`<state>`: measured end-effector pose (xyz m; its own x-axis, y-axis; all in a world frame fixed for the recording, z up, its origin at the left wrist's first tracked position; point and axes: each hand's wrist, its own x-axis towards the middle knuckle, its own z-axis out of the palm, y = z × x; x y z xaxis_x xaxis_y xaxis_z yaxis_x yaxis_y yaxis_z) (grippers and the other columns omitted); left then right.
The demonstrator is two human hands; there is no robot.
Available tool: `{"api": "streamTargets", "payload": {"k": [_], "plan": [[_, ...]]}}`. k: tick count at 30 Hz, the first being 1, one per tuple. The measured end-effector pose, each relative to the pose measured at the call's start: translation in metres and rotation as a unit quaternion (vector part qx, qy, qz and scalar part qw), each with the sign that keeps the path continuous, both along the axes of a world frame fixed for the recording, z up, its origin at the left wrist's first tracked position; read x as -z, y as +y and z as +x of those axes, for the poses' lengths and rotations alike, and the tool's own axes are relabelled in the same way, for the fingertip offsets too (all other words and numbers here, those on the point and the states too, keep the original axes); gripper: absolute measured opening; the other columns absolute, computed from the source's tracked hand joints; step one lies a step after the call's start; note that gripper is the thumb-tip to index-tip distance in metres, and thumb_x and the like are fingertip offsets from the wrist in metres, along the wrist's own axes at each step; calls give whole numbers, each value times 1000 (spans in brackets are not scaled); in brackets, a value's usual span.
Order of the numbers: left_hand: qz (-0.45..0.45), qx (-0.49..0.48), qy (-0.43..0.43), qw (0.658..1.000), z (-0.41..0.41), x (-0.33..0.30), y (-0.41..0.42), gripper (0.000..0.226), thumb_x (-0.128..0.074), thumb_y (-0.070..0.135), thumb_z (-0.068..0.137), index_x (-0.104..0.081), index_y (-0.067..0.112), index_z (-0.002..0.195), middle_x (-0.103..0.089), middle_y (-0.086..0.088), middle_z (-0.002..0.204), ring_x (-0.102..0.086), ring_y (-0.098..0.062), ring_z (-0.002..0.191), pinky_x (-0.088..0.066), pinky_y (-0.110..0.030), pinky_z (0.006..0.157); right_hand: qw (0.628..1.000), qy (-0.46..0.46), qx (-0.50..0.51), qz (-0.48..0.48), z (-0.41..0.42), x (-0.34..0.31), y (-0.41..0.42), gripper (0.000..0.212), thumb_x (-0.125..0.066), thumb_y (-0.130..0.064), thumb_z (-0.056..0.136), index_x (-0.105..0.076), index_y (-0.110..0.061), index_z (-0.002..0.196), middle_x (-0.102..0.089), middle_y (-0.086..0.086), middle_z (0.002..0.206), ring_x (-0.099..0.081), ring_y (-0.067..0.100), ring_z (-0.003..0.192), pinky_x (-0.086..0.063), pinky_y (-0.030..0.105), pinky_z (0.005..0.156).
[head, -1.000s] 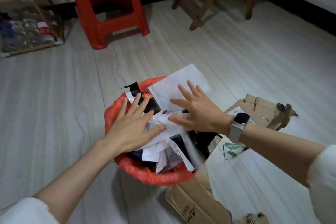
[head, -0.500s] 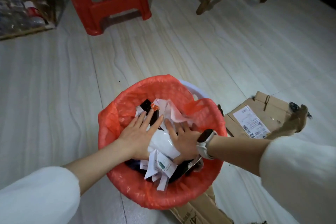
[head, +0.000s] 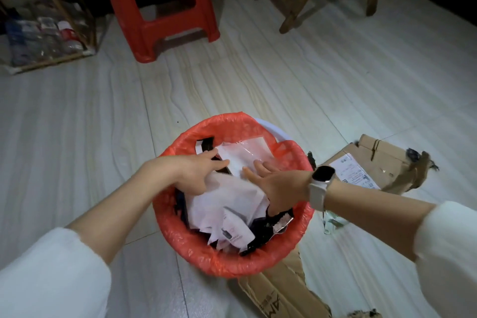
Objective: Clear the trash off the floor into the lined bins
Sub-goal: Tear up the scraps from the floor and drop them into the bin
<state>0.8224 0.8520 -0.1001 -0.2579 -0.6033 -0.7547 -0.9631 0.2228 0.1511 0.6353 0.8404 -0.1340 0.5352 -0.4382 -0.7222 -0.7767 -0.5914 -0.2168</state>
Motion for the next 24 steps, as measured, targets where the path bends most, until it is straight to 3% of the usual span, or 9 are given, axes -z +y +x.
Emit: {"api": "streamTargets", "payload": {"k": [3, 6, 8, 11, 15, 17, 19, 21, 24], "plan": [[20, 0, 62, 998, 6, -18, 11, 82, -58, 38, 86, -1, 40, 145, 20, 11, 153, 12, -11, 143, -10, -31, 118, 999, 1, -33, 8, -11, -28, 1, 77, -43, -8, 89, 8, -19, 146, 12, 11, 155, 7, 24, 144, -12, 45, 117], [62, -40, 97, 993, 7, -30, 24, 99, -48, 82, 64, 4, 50, 141, 22, 21, 148, 21, -2, 139, 3, -37, 118, 998, -56, 15, 30, -25, -53, -4, 58, -37, -4, 91, -21, -20, 146, -43, 10, 138, -45, 22, 124, -36, 22, 100], [-74, -56, 84, 992, 5, -21, 30, 111, -33, 92, 54, 9, 42, 143, 28, 16, 145, 23, -8, 139, 8, -42, 117, 984, -152, 88, -34, -30, -56, -4, 53, -37, -3, 90, -38, -24, 138, -59, 5, 117, -57, 21, 102, -46, 21, 83], [-364, -36, 24, 930, -2, 5, 40, 92, -44, 63, 80, -2, 18, 148, 10, -7, 155, 8, -25, 143, -1, -52, 115, 883, -329, 174, -285, -30, -40, 13, 38, -36, -10, 88, -56, -14, 120, -61, 9, 114, -58, 30, 104, -50, 37, 80], [-448, 48, -31, 892, -6, 37, 38, 62, -39, 38, 88, -31, 1, 137, -35, -19, 146, -34, -37, 134, -30, -57, 104, 818, -374, -55, -434, -22, -12, 36, 24, -50, -16, 83, -66, -5, 96, -65, 10, 96, -60, 31, 93, -51, 40, 76], [-414, 66, -17, 908, -6, 48, 37, 64, -26, 42, 89, -30, 2, 139, -34, -17, 147, -32, -36, 136, -29, -55, 106, 874, -234, -91, -416, -16, 4, 27, 57, -58, -43, 81, -57, -1, 119, -58, 18, 121, -52, 35, 118, -42, 48, 101], [-356, 67, 16, 932, -4, 54, 36, 82, -15, 64, 87, -10, 7, 146, -5, -11, 155, -4, -29, 144, -10, -48, 115, 942, -96, -80, -311, -14, 17, 16, 100, -49, -67, 77, -21, 4, 141, -23, 28, 148, -18, 41, 139, -12, 50, 115], [-233, 46, 20, 971, 1, 58, 37, 106, -19, 84, 70, 19, 17, 143, 31, -1, 148, 28, -19, 138, 12, -44, 116, 975, -48, -55, -211, -10, 27, 8, 117, -49, -75, 69, 1, -1, 144, -2, 26, 152, 2, 42, 141, 0, 50, 116], [-172, 57, -32, 983, 3, 69, 35, 125, -43, 86, 60, 32, 22, 136, 39, -3, 144, 37, -21, 134, 15, -47, 114, 988, -24, -32, -147, -2, 45, 6, 127, -58, -74, 64, 16, -8, 143, 11, 24, 152, 14, 46, 138, -3, 53, 114]]}}
